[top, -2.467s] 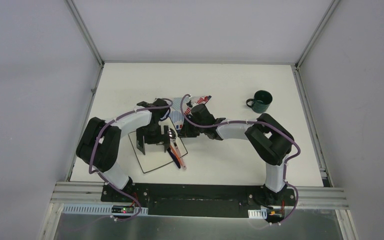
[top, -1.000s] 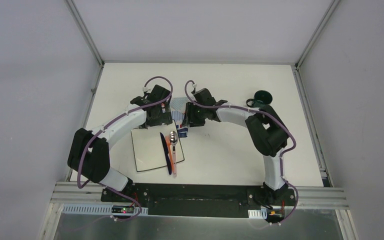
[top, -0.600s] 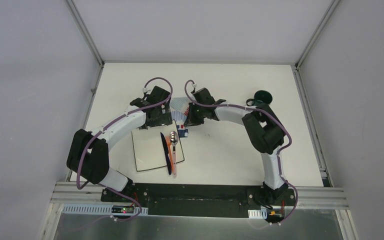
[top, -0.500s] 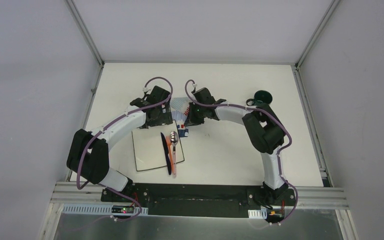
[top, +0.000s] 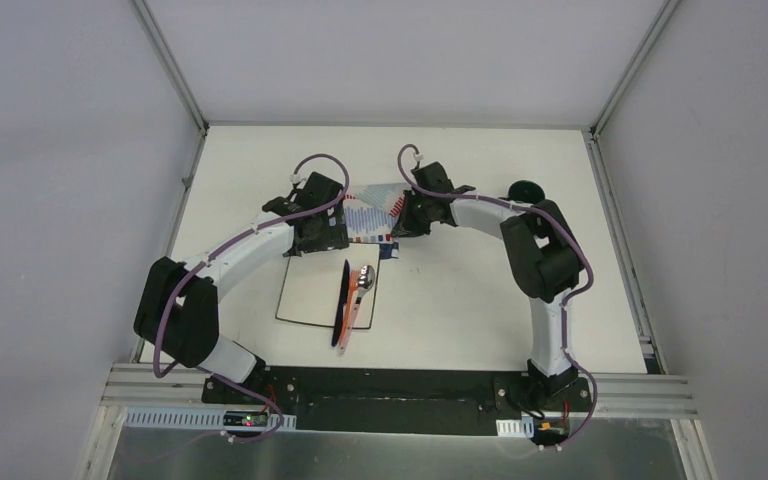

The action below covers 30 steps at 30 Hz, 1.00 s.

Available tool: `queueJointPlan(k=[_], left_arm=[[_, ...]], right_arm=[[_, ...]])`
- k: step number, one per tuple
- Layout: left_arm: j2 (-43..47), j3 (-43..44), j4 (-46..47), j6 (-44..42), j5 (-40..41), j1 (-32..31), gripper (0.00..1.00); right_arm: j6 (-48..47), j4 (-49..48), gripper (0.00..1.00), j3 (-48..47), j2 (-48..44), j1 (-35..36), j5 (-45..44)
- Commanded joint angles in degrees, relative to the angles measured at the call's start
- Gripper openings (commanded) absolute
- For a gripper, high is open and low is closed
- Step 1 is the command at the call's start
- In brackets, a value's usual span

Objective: Set the dinner table for one person
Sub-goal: Move the napkin to the center of the board.

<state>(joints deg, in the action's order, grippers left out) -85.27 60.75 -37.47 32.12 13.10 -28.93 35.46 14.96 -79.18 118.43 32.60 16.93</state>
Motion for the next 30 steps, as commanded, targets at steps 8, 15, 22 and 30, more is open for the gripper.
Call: queueJointPlan(k=[8,15,22,30], left_arm=[[-1.35,0.17,1.55,-1.44,-0.19,-0.69,0.97],[-2.1,0.29,1.83,-1.52,-0.4,-0.91,0.97],[-2.29,1.23,1.94,-2.55,-0.76,-1.43,0.96],[0.22,3.92,1.21,-3.8,0.46,-2.43,0.96]], right_arm=[[-3.45,3.48,0.0,1.27,-7.88,-5.34,-8.55],[-3.37,3.95,0.0,2.0,-8.69,-6.88,-9.15],[-4.02,5.18,0.0,-0.09,-6.8,-6.8,-5.09],[-5.67,7.01,0.44,-3.07,-8.11,-6.06,-5.27]])
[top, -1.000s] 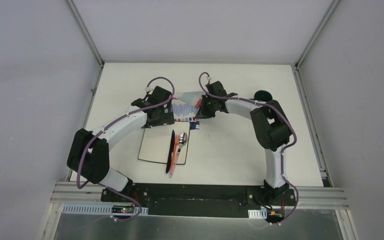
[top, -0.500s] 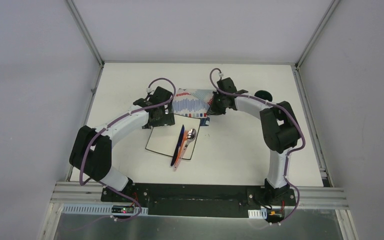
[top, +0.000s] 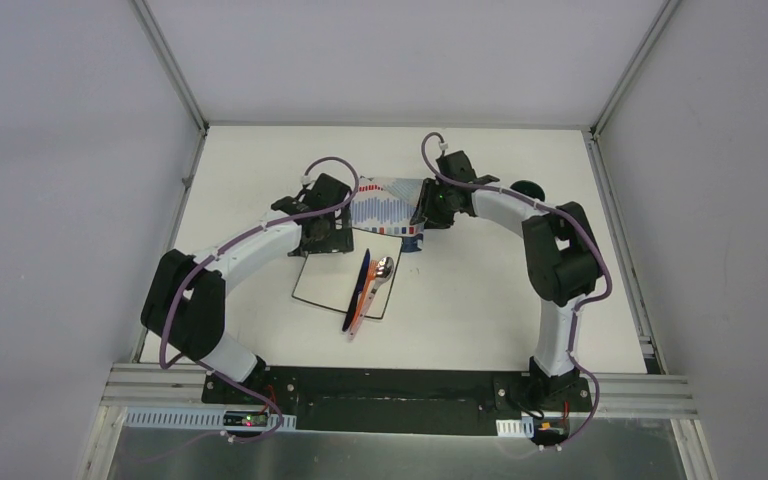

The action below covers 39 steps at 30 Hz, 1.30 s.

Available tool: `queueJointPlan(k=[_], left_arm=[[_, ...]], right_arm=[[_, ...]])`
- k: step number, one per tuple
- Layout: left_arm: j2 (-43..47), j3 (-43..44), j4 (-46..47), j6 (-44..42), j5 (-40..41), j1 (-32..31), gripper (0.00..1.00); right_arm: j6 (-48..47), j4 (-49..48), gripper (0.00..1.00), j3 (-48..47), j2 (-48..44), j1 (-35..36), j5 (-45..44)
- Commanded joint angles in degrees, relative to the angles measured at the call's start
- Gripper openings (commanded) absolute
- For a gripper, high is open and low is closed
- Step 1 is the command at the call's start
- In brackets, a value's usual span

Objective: Set the dinner table for one person
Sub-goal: Move the napkin to the center of the board.

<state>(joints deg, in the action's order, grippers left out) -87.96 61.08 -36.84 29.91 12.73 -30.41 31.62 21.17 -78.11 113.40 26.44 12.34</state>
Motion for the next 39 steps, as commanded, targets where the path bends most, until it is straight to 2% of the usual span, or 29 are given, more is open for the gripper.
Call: queueJointPlan(k=[1,4,7,9,11,14,16,20,27,32,39], left_arm=[[3.36,4.05,0.55,-1.67,0.99,-1.15,0.96],[4.34,5.78,0.01,-2.16,0.95,-2.22,0.95],[4.77,7.24,-0.14,-2.31,-0.05,-4.07,0.88],[4.47,7.87,-0.12,-2.32,-1.77,-5.33,0.75],[3.97,8.08,-0.15,-2.23,-2.61,-6.58,0.58],[3.23,7.86,-0.13,-2.05,-3.08,-7.98,0.28],[2.84,7.52,0.16,-1.93,-3.93,-8.52,0.02],[2.17,6.77,1.27,-1.79,-5.01,-9.9,0.0],[-0.32,5.48,5.36,-1.91,-9.87,-11.83,0.0],[-6.01,6.67,8.84,-2.57,-15.53,-14.15,0.0],[-11.73,9.46,9.85,-2.54,-16.79,-16.98,0.0]], right_arm=[[-2.13,1.07,0.45,-4.68,-3.5,0.23,-0.77],[-2.54,2.56,0.46,-6.95,-4.53,0.61,-1.32],[-2.95,3.98,0.46,-8.27,-6.67,1.33,-2.36],[-2.97,4.23,0.43,-7.94,-8.64,2.08,-3.34],[-2.82,4.3,0.38,-7.12,-10.54,2.66,-3.75],[-2.64,4.42,0.26,-5.41,-13.63,3.22,-4.56],[-2.66,4.75,0.12,-4.16,-15.99,3.35,-5.73],[-3.23,5.89,0.0,-2.48,-19.68,3.45,-8.95],[-2.8,6.1,0.0,1.16,-24.55,4.17,-9.98],[-2.79,6.43,0.0,2.68,-27.39,4.75,-10.98],[-2.79,6.19,0.0,4.82,-28.15,5.21,-10.99]])
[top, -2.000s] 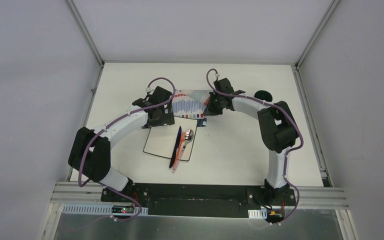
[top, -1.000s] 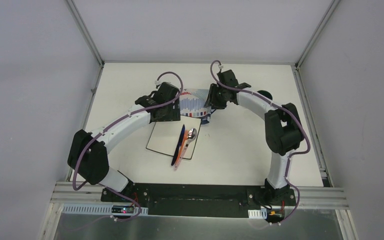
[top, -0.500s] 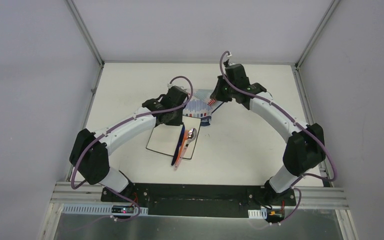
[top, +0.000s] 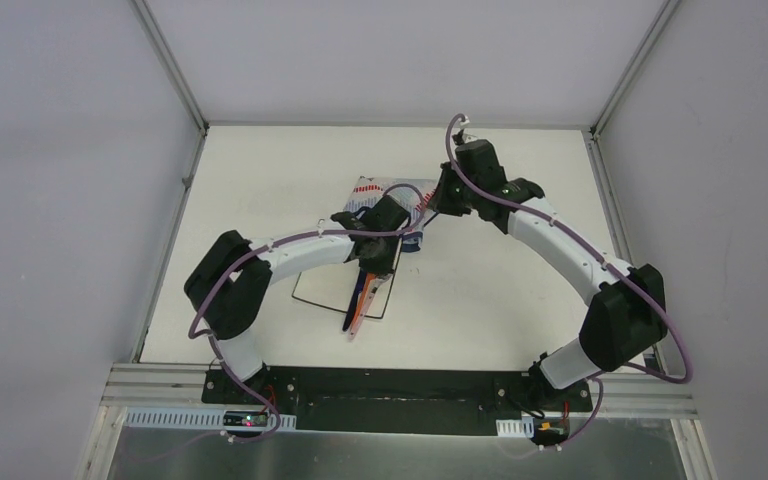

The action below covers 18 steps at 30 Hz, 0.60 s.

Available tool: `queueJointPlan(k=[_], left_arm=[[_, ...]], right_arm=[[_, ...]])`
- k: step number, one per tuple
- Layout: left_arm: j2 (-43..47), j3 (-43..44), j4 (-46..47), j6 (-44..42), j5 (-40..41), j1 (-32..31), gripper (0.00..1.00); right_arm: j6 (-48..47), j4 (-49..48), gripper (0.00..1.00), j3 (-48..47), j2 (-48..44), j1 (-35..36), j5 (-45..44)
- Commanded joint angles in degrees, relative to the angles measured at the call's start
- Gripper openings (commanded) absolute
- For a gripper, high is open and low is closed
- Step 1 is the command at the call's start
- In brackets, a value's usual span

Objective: Set the dinner table for one person
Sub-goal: Move the napkin to the center of the board.

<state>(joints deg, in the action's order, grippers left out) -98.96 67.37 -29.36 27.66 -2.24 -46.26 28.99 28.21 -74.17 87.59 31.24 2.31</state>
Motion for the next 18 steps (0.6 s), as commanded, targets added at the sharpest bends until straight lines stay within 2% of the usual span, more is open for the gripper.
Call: queueJointPlan(k=[1,18], left_arm=[[-1.08,3.45,2.38,-0.31,-1.8,-1.55,0.0],[-5.84,8.01,2.34,-0.34,-1.68,-4.39,0.0]], right_arm=[[-0.09,-0.89,0.0,1.06,-2.26,0.44,-0.86],[0.42,-1.75,0.0,2.29,-1.91,2.59,-0.16]])
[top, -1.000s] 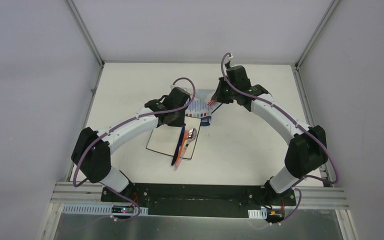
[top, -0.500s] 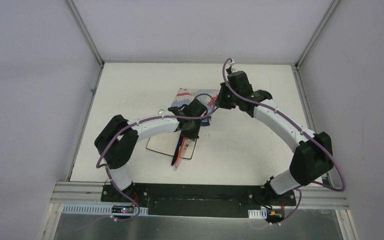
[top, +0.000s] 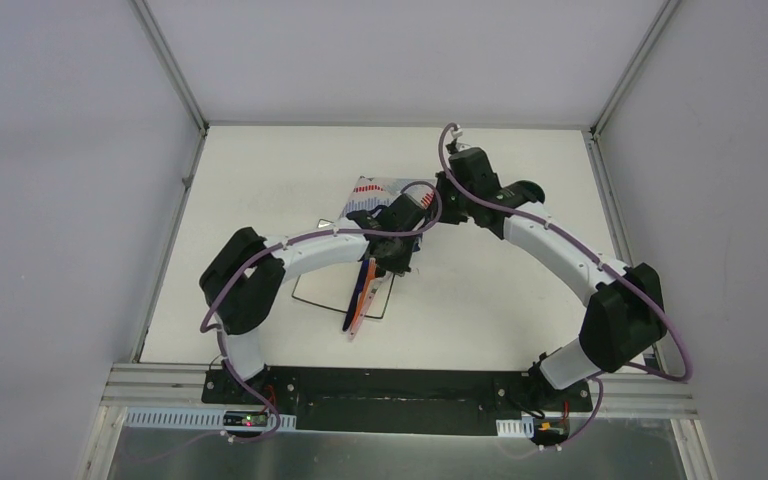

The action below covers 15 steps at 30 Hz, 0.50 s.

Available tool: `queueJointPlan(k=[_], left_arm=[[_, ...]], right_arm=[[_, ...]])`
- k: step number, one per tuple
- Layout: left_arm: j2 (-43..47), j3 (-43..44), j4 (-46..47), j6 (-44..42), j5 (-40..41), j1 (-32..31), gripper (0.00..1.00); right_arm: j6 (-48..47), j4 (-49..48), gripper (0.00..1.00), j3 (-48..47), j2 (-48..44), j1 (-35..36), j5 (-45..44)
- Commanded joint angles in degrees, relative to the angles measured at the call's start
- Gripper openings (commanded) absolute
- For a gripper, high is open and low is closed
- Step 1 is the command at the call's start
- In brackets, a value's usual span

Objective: Set the dinner table for one person
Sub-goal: Move the napkin to the center of the board.

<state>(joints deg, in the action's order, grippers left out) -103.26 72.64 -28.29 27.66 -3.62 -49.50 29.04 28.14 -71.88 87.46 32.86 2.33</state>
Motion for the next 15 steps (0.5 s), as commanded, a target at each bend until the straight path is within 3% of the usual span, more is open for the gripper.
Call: queueJointPlan(k=[1,15], left_arm=[[-1.91,2.89,1.35,-0.33,-0.1,-1.4,0.0],[-6.38,3.38,2.87,-0.15,0.18,-2.87,0.0]], right_arm=[[0.52,-1.69,0.0,-0.02,-1.77,1.24,-0.27],[0.74,-0.71,0.0,1.42,-4.85,2.78,-4.02]])
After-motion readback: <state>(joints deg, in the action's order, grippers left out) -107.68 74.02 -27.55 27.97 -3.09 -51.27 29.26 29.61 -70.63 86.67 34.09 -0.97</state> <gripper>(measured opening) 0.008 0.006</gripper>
